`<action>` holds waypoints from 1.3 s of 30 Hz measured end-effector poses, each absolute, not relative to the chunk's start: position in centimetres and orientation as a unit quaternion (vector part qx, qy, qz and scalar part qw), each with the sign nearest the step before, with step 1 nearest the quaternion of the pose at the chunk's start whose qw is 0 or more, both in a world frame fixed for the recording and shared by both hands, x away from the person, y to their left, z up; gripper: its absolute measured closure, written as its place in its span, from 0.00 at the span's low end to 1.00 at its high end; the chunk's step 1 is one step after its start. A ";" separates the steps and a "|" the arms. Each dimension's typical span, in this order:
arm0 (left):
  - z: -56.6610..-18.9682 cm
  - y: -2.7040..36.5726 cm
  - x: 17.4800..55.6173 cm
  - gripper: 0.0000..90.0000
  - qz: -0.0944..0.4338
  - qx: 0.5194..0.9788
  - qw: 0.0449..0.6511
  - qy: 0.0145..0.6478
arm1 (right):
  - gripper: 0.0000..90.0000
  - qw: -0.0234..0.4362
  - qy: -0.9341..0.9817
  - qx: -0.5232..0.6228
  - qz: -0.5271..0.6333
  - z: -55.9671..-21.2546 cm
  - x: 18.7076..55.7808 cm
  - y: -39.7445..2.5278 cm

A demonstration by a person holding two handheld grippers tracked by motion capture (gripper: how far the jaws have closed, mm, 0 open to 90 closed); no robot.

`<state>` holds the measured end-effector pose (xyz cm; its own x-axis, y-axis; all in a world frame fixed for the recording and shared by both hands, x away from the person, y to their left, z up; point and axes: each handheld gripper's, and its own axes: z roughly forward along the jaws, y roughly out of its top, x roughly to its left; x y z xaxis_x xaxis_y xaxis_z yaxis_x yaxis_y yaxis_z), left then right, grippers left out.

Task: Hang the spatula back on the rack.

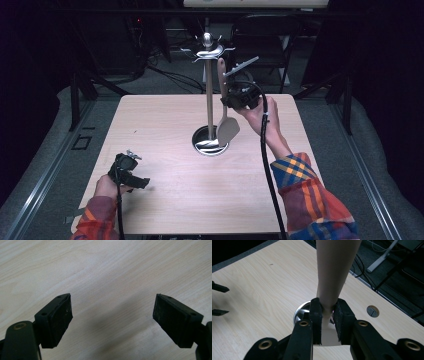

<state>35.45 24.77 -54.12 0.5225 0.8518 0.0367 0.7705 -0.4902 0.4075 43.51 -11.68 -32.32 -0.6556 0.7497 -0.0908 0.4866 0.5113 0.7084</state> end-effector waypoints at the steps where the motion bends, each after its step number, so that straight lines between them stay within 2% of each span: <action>1: -54.1 24.8 35.5 0.18 0.118 0.855 0.173 0.474 | 0.86 0.197 0.847 0.364 0.333 -32.3 43.5 -11.7; 11: -54.1 24.7 35.4 0.18 0.117 0.856 0.172 0.473 | 0.84 0.186 0.842 0.365 0.350 -32.6 43.5 -11.8; 23: -54.1 24.7 35.4 0.18 0.117 0.857 0.169 0.472 | 0.76 0.185 0.837 0.367 0.361 -33.0 42.8 -12.2; 33: -54.2 24.6 35.4 0.18 0.116 0.858 0.168 0.471 | 0.61 0.169 0.845 0.368 0.350 -34.0 41.6 -13.3; 39: -54.1 24.6 35.4 0.18 0.117 0.858 0.168 0.471 | 0.42 0.156 0.853 0.367 0.338 -35.0 40.9 -14.3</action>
<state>35.41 24.64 -54.14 0.5286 0.8479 0.0418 0.7693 -0.4992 0.3987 40.95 -14.25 -35.01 -0.6828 0.7304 -0.0178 0.5200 0.5029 0.6904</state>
